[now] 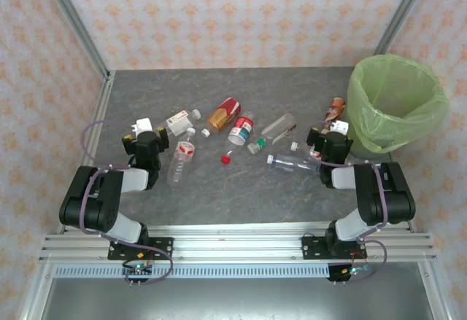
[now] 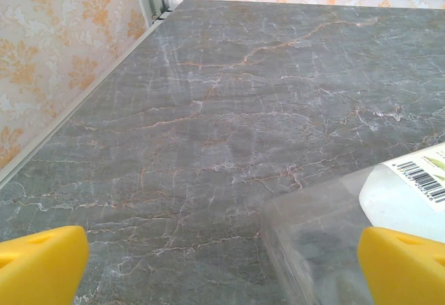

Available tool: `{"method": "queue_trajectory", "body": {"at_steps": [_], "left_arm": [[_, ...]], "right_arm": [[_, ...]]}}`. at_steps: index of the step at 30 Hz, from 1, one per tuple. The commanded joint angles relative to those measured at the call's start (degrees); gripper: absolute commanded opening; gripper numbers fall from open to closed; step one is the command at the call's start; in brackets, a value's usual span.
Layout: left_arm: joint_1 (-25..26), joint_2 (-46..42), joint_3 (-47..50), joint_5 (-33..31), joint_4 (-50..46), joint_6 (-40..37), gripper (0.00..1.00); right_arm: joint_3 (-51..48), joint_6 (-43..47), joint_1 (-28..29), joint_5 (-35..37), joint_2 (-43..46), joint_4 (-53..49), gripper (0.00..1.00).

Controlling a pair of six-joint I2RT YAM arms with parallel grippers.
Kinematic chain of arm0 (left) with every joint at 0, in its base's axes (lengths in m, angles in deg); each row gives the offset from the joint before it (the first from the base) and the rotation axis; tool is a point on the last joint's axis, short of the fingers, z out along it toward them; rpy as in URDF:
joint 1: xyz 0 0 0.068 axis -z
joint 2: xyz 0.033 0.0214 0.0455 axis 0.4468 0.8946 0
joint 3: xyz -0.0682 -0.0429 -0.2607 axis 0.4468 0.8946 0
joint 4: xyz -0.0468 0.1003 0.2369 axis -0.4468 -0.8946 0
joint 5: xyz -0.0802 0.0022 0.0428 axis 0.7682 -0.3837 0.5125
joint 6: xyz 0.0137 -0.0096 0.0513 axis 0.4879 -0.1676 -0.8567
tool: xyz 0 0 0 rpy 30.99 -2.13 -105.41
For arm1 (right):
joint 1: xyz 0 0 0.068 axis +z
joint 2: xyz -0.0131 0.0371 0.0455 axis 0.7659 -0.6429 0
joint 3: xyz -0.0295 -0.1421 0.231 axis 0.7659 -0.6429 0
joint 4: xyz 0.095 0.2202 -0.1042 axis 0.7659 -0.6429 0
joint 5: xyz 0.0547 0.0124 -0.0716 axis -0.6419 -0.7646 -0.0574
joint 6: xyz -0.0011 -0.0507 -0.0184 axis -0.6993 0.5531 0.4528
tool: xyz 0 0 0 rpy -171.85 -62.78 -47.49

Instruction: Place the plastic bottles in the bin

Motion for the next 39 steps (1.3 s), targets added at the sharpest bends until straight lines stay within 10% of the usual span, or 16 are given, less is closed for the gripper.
{"method": "queue_trajectory", "body": {"at_steps": [1, 39], "left_arm": [[0.7, -0.3, 0.0, -1.8, 1.5, 0.0, 1.0], [0.8, -1.7, -0.5, 0.1, -0.3, -1.0, 1.0]], "right_arm": [[1.0, 0.6, -0.3, -0.8, 0.2, 0.1, 0.99], [0.2, 1.6, -0.3, -3.6, 2.0, 0.1, 0.99]]}}
